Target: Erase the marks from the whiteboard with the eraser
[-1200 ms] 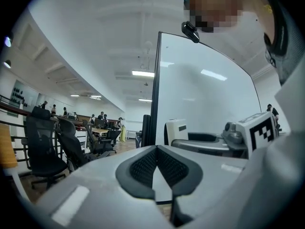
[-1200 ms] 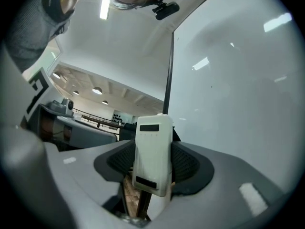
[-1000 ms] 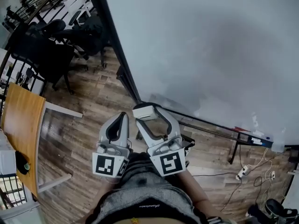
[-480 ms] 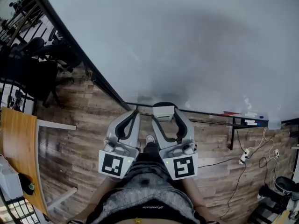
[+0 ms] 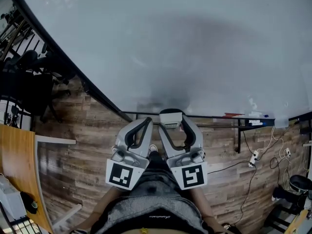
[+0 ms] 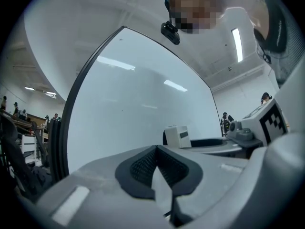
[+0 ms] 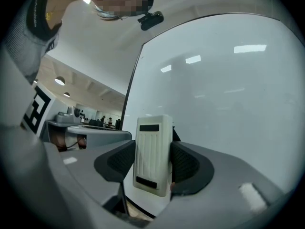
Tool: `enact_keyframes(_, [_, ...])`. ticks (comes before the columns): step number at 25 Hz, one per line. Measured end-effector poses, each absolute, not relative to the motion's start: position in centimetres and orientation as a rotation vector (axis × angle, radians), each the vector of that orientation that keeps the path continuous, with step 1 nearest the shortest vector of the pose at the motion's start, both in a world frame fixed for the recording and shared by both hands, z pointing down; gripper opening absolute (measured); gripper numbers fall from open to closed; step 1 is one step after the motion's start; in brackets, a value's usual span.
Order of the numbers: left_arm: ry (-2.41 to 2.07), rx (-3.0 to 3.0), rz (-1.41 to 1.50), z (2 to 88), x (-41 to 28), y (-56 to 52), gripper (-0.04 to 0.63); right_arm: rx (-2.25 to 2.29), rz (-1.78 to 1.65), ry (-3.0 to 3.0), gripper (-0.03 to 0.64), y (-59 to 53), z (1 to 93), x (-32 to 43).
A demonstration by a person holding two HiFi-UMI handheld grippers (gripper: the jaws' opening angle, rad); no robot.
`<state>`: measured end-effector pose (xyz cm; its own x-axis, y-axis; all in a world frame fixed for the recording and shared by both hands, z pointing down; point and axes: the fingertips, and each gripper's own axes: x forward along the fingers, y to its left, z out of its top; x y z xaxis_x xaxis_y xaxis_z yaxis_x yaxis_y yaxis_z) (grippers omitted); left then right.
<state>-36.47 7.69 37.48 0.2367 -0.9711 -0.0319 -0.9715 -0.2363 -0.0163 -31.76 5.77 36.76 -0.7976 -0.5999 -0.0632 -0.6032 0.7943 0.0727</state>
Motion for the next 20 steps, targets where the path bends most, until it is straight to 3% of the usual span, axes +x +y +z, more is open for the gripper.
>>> enact_keyframes(20, [1.93, -2.45, 0.008, 37.96, -36.13, 7.17, 0.003, -0.975, 0.141, 2.946, 0.239, 5.45, 36.91, -31.61])
